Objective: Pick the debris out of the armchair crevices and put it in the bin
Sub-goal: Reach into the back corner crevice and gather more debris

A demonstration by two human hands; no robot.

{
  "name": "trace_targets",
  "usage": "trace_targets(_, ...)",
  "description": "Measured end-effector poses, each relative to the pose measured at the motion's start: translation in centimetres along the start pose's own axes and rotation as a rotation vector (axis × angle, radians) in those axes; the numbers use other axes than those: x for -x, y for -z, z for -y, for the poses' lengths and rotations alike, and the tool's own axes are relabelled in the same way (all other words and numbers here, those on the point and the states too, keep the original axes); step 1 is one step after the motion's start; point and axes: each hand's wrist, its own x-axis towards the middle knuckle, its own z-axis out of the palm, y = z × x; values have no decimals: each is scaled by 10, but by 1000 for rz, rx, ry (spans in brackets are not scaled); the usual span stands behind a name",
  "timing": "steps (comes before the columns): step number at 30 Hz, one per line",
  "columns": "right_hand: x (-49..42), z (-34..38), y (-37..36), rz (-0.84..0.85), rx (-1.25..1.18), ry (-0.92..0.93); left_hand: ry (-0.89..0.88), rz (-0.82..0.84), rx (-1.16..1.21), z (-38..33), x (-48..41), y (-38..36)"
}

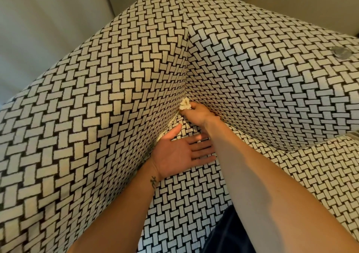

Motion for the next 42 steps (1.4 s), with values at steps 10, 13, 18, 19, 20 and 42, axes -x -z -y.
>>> trace_targets(10, 51, 11, 12, -42, 24, 215, 68, 81, 118, -3, 4, 1)
trace_targets(13, 69, 10, 23, -8, -20, 279, 92, 58, 164, -3, 3, 2)
trace_targets(18, 75, -5, 30, 2, -22, 312, 92, 7, 151, -4, 5, 0)
trace_targets(19, 78, -8, 30, 8, -33, 321, 88, 3, 150, -4, 5, -1)
trace_targets(20, 82, -10, 31, 22, -35, 338, 86, 0, 142, -5, 5, -2)
trace_targets(42, 129, -23, 37, -176, -27, 418, -154, 52, 217, 18, 31, 4)
